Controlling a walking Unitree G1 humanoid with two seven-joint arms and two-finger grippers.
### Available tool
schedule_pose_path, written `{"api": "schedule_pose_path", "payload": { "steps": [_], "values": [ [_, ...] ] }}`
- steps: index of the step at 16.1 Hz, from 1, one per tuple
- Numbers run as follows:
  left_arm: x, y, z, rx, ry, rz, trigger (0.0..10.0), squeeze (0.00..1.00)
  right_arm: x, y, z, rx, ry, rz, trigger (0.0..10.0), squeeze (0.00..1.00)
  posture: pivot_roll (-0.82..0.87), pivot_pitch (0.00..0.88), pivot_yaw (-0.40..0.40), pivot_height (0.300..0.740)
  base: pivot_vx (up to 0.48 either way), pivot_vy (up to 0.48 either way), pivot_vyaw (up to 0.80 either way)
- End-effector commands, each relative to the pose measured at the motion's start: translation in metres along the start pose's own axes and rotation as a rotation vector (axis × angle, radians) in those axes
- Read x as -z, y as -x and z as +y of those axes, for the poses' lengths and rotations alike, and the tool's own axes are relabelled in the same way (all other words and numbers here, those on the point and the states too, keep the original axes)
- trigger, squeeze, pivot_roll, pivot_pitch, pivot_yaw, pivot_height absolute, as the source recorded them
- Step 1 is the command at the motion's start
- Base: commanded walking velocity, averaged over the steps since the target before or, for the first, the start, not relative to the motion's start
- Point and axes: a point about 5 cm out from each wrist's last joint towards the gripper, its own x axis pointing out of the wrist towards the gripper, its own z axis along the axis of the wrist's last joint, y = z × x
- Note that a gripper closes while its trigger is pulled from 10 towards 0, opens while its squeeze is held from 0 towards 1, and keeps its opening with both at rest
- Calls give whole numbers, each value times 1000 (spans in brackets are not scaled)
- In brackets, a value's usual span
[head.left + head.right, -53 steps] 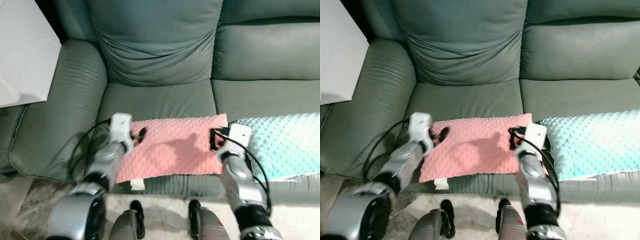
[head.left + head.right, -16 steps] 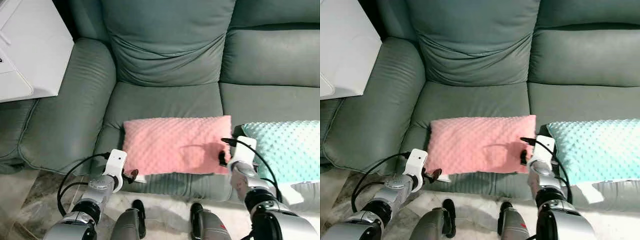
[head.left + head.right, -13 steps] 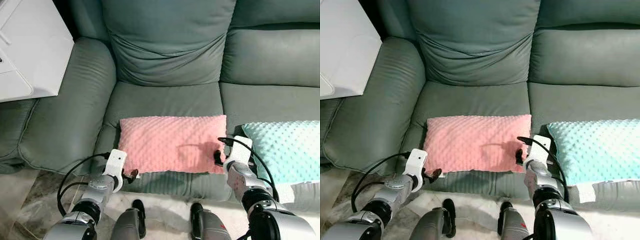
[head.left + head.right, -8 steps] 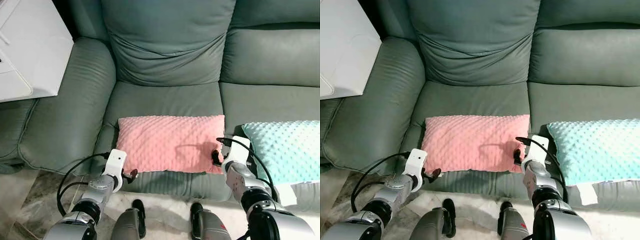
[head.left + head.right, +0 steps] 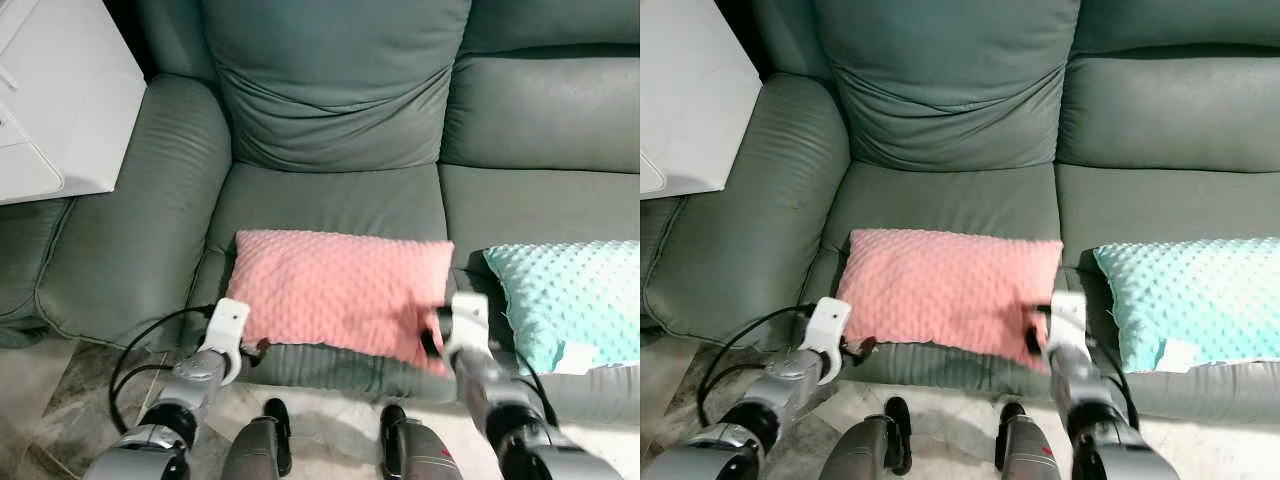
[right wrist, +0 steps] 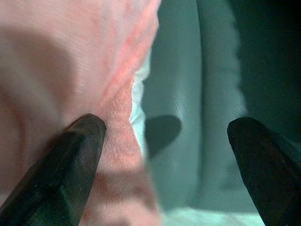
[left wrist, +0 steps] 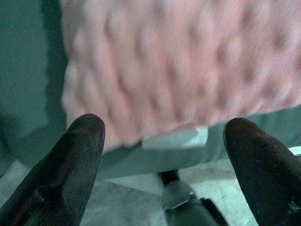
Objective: Move the pillow to the sofa
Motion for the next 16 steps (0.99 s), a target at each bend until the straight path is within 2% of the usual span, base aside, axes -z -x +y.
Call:
{"api": "schedule_pose_path", "payload": {
  "steps": [1,2,5,7,10,12,13,14,16],
  "values": [
    [20,5,6,-23,1,60,10000,0,14,2,-1,8,60,35,10000,0,30,302,102,740,0,0,0],
    [19,6,10,-35,3,49,10000,0,12,2,-9,29,127,8,10000,0,19,266,93,740,0,0,0],
    [14,8,19,-62,7,0,10000,0,6,4,-21,74,170,-45,10000,0,0,206,87,740,0,0,0],
    [11,10,26,-87,4,-36,10000,0,-1,7,-23,101,195,-101,10000,0,-11,159,83,740,0,0,0],
    [12,10,22,-79,-7,-62,10000,0,-13,11,-4,27,163,-190,10000,0,-23,93,83,740,0,0,0],
    [11,12,23,-111,29,-116,10000,0,-23,16,23,-78,155,-257,10000,0,-20,22,79,740,0,0,0],
    [7,12,22,-113,63,-154,10000,0,-30,18,32,-123,180,-314,10000,0,-13,0,75,740,0,0,0],
    [4,12,21,-108,76,-192,10000,0,-31,20,39,-157,211,-342,10000,0,-6,0,69,740,0,0,0],
    [1,11,18,-103,102,-210,10000,0,-28,19,50,-228,217,-329,10000,0,1,0,61,740,0,0,0]
  ]
}}
